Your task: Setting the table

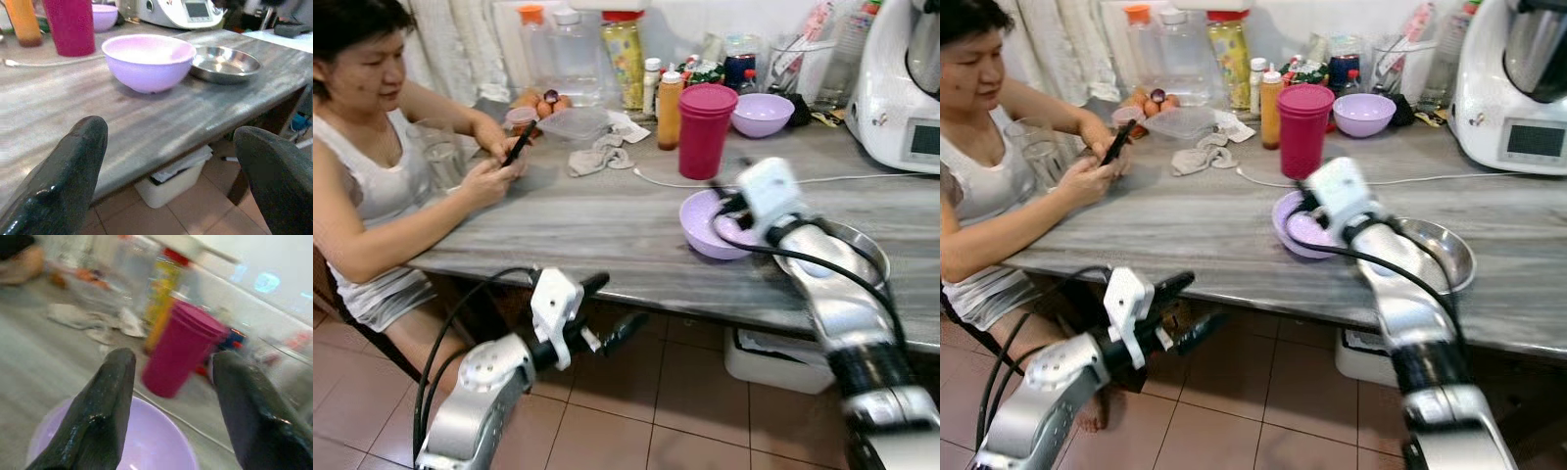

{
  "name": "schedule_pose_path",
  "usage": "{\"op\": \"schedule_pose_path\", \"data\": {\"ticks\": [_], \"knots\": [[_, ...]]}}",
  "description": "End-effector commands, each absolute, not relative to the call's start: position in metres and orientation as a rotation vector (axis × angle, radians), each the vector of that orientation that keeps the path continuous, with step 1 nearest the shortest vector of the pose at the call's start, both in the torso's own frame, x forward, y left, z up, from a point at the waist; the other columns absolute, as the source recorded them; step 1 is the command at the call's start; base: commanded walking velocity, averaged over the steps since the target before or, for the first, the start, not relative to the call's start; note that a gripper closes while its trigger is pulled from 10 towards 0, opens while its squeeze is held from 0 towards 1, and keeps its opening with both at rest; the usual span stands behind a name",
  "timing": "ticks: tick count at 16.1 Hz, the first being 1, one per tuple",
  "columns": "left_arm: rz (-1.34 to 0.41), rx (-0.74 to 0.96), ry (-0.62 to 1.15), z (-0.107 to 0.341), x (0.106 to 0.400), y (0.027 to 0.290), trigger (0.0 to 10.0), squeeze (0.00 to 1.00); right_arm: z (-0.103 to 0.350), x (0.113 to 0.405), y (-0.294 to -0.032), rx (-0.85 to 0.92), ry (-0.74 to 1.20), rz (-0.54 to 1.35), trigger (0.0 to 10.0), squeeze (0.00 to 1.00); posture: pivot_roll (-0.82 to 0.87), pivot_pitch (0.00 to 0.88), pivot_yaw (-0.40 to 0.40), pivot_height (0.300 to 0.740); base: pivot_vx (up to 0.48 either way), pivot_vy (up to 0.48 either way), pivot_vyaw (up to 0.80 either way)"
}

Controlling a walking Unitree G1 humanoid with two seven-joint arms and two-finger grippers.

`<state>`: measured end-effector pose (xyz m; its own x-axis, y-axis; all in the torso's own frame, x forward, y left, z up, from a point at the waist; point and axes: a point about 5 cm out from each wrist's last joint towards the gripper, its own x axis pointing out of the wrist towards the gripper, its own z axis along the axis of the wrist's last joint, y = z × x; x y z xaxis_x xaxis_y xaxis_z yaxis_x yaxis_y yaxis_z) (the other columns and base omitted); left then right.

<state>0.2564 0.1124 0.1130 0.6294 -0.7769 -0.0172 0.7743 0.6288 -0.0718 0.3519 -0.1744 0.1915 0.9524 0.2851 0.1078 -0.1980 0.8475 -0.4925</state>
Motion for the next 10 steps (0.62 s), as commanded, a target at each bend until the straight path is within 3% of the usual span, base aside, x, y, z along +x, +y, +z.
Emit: {"op": "schedule_pose_path", "data": {"ticks": [1,10], "knots": [[-0.872,-0.057,0.049,0.113,0.259,0.116,10.0,0.0,0.193,0.344,-0.187,-0.494,-0.171,0.15,10.0,1.0,-0.25,0.0,0.093,0.74,0.0,0.0,0.0],[-0.897,-0.074,0.029,0.12,0.267,0.115,10.0,0.0,0.159,0.311,-0.242,-0.36,0.1,-0.244,10.0,1.0,-0.28,0.0,0.093,0.74,0.0,0.0,0.0]]}}
